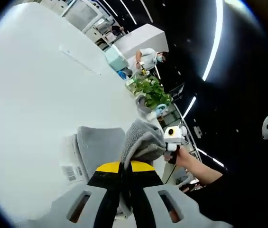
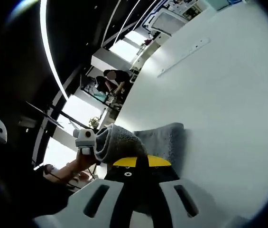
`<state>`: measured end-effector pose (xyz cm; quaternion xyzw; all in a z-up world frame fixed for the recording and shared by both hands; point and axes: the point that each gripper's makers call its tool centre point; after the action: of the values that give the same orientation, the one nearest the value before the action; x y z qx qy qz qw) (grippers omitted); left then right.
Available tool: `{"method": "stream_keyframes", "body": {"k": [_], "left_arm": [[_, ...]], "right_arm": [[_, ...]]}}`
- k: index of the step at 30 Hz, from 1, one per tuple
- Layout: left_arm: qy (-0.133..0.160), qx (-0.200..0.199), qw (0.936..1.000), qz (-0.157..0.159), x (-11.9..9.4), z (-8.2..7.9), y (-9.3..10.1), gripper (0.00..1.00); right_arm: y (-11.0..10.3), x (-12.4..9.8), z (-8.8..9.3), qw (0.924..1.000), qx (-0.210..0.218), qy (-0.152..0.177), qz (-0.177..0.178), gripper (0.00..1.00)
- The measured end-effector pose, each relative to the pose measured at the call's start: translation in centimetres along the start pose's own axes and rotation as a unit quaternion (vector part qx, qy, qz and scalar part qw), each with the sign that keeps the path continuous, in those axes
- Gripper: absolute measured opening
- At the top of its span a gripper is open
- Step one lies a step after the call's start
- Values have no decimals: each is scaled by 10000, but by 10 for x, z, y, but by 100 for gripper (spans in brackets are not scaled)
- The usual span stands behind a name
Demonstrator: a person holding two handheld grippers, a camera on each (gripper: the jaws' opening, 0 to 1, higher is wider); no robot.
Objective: Fold the towel on the table until its edges align and the towel forms a compact rectangular stack.
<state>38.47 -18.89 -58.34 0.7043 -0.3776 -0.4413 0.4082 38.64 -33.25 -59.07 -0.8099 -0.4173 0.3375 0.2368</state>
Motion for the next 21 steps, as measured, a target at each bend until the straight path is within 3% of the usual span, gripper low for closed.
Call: {"method": "stream_keyframes", "body": {"k": [10,21], "left_arm": [[48,-91,9998,-164,1,1,-7,6],[29,-37,9997,-224,6,0,-12,6]], "right_arm": [[0,2,1,9996,-268,-87,80,2],[6,2,5,9997,-169,-100,161,2]]}}
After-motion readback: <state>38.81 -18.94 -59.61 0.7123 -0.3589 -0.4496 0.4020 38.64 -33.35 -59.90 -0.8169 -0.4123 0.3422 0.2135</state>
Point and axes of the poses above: the point that each gripper's makers call its tool centre point, and the gripper's own axes: x roughly forward along the fingers, y roughly to its right, z roughly out of its underside, and after that the axes turned 14 degrees about -x, right-handed
